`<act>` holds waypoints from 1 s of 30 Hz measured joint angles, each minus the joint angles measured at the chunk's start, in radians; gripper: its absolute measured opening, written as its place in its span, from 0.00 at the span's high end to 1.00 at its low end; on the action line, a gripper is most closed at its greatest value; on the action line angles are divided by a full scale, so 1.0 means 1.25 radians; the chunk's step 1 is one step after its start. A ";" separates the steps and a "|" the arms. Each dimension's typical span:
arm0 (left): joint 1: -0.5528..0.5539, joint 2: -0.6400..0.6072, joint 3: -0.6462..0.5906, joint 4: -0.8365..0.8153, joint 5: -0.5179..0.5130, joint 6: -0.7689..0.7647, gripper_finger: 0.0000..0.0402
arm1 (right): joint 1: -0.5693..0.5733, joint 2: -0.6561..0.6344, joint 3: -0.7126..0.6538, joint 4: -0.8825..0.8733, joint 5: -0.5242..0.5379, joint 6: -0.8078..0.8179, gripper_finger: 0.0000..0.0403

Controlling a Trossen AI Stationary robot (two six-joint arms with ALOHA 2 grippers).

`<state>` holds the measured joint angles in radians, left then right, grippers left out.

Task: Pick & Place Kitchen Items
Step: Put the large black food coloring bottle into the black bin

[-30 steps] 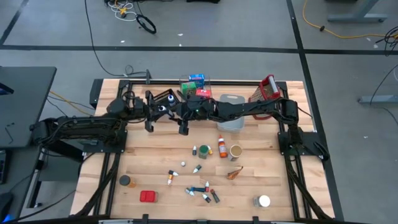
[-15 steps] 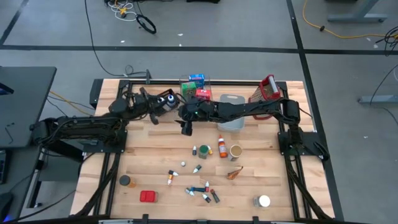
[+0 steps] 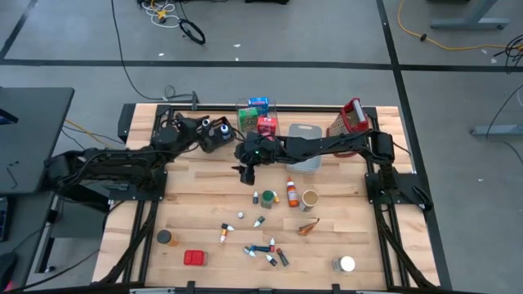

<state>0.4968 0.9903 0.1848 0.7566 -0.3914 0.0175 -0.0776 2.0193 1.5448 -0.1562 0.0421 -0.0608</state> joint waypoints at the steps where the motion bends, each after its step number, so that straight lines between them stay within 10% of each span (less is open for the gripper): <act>1: 0.013 0.021 0.000 0.021 0.003 -0.012 0.70 | 0.001 0.000 0.000 0.000 -0.009 0.000 0.35; 30: 0.093 0.572 0.045 0.477 0.056 -0.050 0.70 | 0.019 0.001 0.000 0.015 -0.154 -0.045 0.35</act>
<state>0.6125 1.7051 0.2407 1.3533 -0.3216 -0.0452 -0.0540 2.0205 1.5448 -0.1370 -0.1501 -0.1165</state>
